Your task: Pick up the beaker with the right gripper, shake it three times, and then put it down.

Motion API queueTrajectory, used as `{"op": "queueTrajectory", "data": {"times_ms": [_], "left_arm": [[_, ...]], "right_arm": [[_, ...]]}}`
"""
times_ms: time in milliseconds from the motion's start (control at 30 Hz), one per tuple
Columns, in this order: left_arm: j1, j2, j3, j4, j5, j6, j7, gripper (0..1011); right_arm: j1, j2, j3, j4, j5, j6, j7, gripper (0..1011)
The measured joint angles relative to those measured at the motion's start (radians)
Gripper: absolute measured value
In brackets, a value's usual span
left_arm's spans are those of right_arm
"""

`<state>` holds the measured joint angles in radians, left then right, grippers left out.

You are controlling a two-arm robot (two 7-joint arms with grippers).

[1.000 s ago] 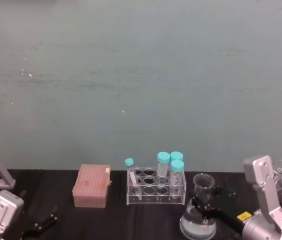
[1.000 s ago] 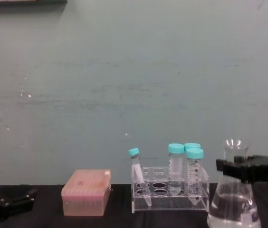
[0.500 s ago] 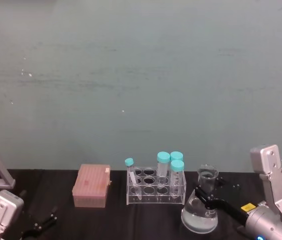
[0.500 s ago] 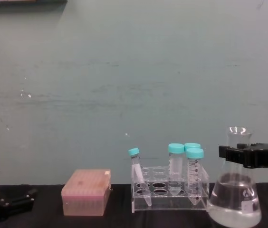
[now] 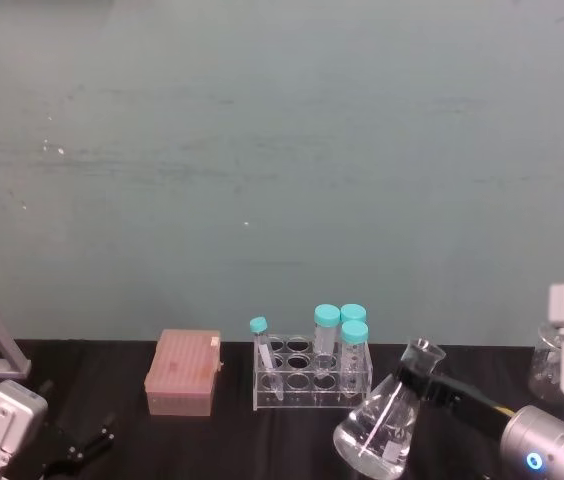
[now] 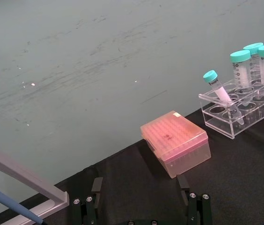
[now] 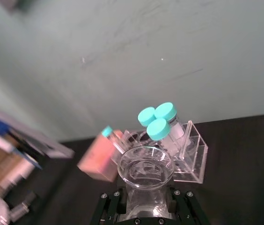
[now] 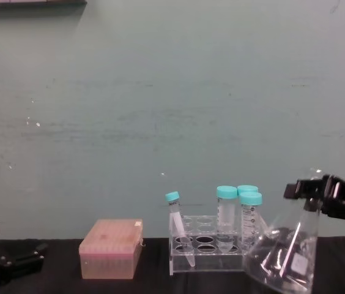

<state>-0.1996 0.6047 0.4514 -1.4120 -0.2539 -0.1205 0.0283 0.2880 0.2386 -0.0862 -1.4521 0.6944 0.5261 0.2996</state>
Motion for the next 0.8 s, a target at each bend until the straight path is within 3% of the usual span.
{"op": "queueTrajectory", "data": {"times_ms": [167,367,500,667,800], "left_arm": [[0.0,0.0,0.0,0.0,0.0,0.0,0.0,1000],[0.0,0.0,0.0,0.0,0.0,0.0,0.0,1000],[0.0,0.0,0.0,0.0,0.0,0.0,0.0,1000],[0.0,0.0,0.0,0.0,0.0,0.0,0.0,1000],[0.0,0.0,0.0,0.0,0.0,0.0,0.0,1000]], "right_arm": [[-0.005,-0.057,0.083,0.021,0.131,0.045,-0.015,453],[-0.012,-0.112,0.159,0.046,0.253,0.086,-0.041,453],[-0.015,-0.135,0.191,0.056,0.312,0.109,-0.059,453],[-0.016,-0.143,0.204,0.062,0.348,0.123,-0.077,453],[-0.018,-0.129,0.185,0.061,0.335,0.109,-0.075,453]]}}
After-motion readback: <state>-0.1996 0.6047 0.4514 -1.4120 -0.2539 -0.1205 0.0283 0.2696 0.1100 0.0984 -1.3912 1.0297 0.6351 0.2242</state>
